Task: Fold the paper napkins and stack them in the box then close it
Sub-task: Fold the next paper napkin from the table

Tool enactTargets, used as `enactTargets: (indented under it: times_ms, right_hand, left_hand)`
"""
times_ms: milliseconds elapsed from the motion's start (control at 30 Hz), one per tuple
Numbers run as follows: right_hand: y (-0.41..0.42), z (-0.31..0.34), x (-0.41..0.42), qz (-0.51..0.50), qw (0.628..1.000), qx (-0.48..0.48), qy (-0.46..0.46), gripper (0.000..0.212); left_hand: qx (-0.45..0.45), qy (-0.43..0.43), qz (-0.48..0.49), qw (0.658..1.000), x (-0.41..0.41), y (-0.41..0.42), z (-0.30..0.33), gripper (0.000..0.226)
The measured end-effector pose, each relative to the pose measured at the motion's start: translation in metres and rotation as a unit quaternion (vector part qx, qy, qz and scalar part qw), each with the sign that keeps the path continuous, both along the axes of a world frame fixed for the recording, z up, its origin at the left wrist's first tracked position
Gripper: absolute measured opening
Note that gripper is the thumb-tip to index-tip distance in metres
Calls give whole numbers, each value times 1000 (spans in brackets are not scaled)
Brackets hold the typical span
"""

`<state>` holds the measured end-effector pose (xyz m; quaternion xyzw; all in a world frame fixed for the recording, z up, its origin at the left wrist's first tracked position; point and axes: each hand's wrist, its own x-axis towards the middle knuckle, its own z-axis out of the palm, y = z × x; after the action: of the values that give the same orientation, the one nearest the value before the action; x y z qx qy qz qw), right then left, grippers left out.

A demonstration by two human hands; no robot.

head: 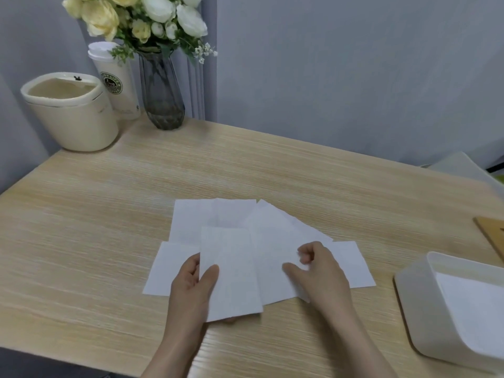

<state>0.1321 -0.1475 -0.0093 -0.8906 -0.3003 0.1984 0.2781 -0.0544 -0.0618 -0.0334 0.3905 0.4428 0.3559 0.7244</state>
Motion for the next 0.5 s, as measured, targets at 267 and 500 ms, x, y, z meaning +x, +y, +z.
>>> enactTargets:
  times_ms: [267,500]
  right_hand:
    - [15,-5,1,-25,999,-44,10,29]
    - [13,-2,5,-44,999,-13,6,13]
  left_hand:
    - [-2,-12,-8,1000,-1,1,-2,24]
    - [-2,-20,-8,1000,-2,1,-4,26]
